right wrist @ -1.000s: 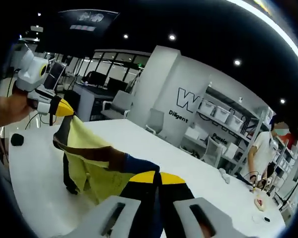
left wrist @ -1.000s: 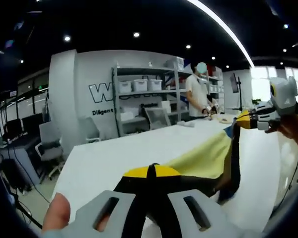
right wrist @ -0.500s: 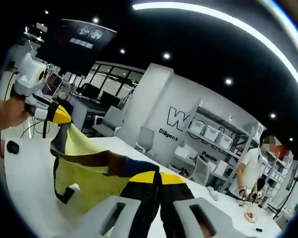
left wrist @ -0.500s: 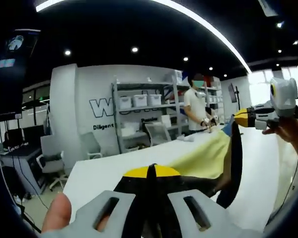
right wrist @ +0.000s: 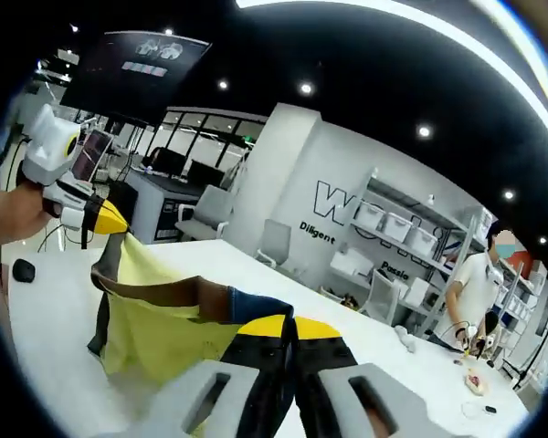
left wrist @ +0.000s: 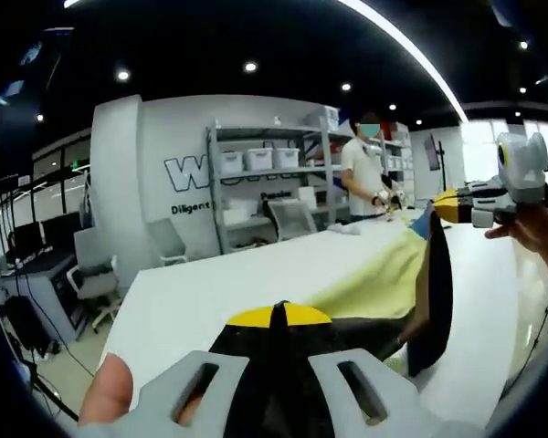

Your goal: Fold the garment on the visible template until the final outline fits inside the template.

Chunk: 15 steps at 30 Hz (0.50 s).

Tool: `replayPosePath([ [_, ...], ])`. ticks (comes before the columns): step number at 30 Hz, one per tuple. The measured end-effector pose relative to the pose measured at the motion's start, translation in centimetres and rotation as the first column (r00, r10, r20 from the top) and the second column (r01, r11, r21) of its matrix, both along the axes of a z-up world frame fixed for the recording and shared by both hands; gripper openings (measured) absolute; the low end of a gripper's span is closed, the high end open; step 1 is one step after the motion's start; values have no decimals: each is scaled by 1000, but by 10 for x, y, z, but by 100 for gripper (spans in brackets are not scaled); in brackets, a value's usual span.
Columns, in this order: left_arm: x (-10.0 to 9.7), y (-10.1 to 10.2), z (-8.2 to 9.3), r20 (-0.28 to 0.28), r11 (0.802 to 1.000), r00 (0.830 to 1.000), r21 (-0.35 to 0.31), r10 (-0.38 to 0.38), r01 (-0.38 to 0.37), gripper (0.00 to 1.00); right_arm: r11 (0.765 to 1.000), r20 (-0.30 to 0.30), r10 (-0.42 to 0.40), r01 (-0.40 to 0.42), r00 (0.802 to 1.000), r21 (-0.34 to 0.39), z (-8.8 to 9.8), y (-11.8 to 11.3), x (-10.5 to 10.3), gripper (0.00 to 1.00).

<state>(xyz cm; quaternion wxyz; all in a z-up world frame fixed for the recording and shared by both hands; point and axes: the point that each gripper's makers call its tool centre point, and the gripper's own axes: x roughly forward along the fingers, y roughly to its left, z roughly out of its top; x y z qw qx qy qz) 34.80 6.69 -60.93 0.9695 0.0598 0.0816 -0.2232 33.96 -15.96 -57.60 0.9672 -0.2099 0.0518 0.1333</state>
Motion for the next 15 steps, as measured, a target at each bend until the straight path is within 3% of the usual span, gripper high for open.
replayPosePath([
  [6,19,-2,-36,-78,1000,997,22,7,-5,0,1000,-47,5,-5,999,-3,-27,-1,16,0],
  [11,39,-5,-71,-158,999,987,37,13,-7,0,1000,-114,-1,0,994,-7,-60,-4,38,0],
  [15,58,-7,-90,-187,999,982,40,14,-6,0,1000,-169,-6,3,986,-21,-89,-8,59,0],
])
